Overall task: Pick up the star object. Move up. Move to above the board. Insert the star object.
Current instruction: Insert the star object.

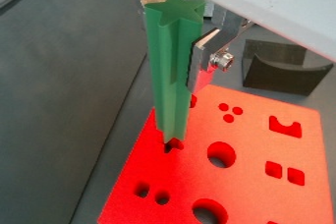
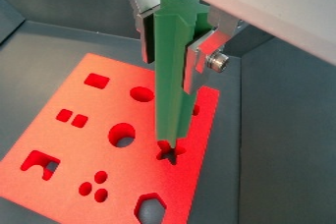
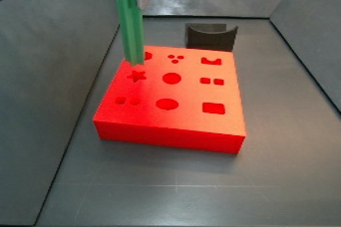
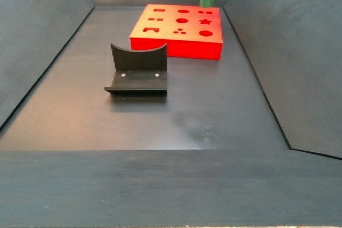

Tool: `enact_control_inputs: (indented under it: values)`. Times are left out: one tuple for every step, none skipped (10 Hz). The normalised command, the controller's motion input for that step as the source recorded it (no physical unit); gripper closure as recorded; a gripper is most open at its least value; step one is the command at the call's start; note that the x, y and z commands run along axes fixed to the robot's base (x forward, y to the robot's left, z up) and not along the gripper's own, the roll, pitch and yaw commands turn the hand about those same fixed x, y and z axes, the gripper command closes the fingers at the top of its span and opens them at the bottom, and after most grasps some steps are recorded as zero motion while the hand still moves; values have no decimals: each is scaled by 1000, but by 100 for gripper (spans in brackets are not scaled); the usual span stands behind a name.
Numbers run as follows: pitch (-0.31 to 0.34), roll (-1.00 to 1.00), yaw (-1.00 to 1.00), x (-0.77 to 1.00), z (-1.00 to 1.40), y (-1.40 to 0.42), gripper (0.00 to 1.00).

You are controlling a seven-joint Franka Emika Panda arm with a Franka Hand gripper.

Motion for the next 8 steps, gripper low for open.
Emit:
enact_control_inputs:
  values:
    - [0, 0, -694, 54, -320, 140, 100]
    - [0, 0, -986, 80, -397, 14, 100]
    - [0, 0, -1000, 20, -394, 0, 100]
    - [0, -9, -1000, 0, -314, 0, 100]
    - [-14, 0, -826, 0, -109, -77, 100]
    - [0, 0, 0, 0, -17, 0, 100]
    - [-3, -9, -537, -109, -60, 0, 100]
    - [-27, 0, -971, -60, -106, 0, 100]
